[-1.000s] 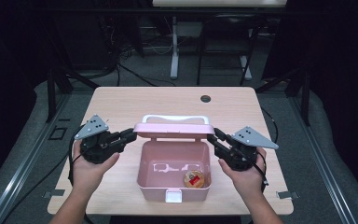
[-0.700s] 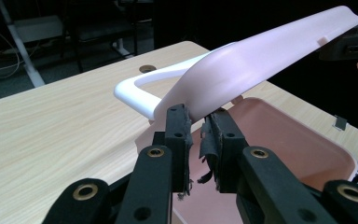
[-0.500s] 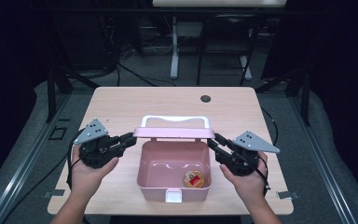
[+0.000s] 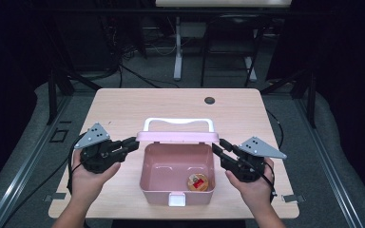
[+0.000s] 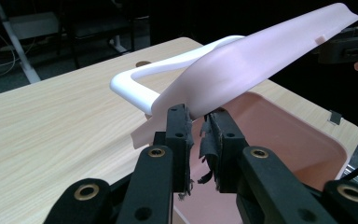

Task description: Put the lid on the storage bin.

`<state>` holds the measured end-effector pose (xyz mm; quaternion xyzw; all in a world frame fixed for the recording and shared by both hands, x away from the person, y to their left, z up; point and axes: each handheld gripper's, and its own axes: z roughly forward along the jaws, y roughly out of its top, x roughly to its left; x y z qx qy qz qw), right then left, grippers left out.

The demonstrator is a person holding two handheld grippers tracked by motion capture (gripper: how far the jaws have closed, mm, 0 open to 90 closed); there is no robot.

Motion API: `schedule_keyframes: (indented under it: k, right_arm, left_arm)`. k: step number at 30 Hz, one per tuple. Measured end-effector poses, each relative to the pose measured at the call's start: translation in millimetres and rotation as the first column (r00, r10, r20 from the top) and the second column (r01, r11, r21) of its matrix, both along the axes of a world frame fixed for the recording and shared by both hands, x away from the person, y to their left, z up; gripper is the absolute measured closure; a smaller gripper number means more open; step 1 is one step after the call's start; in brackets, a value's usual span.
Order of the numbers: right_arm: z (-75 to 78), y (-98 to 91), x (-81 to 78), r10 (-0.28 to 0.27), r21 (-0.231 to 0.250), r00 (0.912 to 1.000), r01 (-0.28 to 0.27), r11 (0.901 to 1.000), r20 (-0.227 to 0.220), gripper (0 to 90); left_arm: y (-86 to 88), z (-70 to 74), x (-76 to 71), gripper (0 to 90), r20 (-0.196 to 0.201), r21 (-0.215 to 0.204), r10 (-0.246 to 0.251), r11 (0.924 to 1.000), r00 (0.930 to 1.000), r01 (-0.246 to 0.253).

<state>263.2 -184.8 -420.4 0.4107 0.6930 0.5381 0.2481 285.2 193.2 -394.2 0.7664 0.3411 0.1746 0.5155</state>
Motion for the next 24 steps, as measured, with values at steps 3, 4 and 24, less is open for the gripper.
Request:
schedule_keyframes:
  k: [3, 4, 24]
  right_arm:
    - [-0.4, -2.3, -2.5, -0.004, -0.004, 1.0000, 0.004, 1.0000, 0.002, 66.1]
    - [-1.0, -3.3, -3.3, -0.010, -0.005, 1.0000, 0.010, 0.9999, 0.002, 66.0]
    - [-25.9, -26.8, -2.9, -0.082, -0.008, 0.9956, 0.082, 0.9966, -0.046, 59.5]
  left_arm:
    - [0.1, -0.1, -1.4, 79.9, -0.003, 0.003, 0.001, 1.0000, 1.0000, -0.001]
    - [0.0, -0.4, -1.6, 80.0, -0.001, 0.001, 0.000, 1.0000, 1.0000, 0.000]
    - [0.9, -2.3, -7.7, 79.8, -0.005, 0.010, -0.007, 0.9999, 1.0000, 0.007]
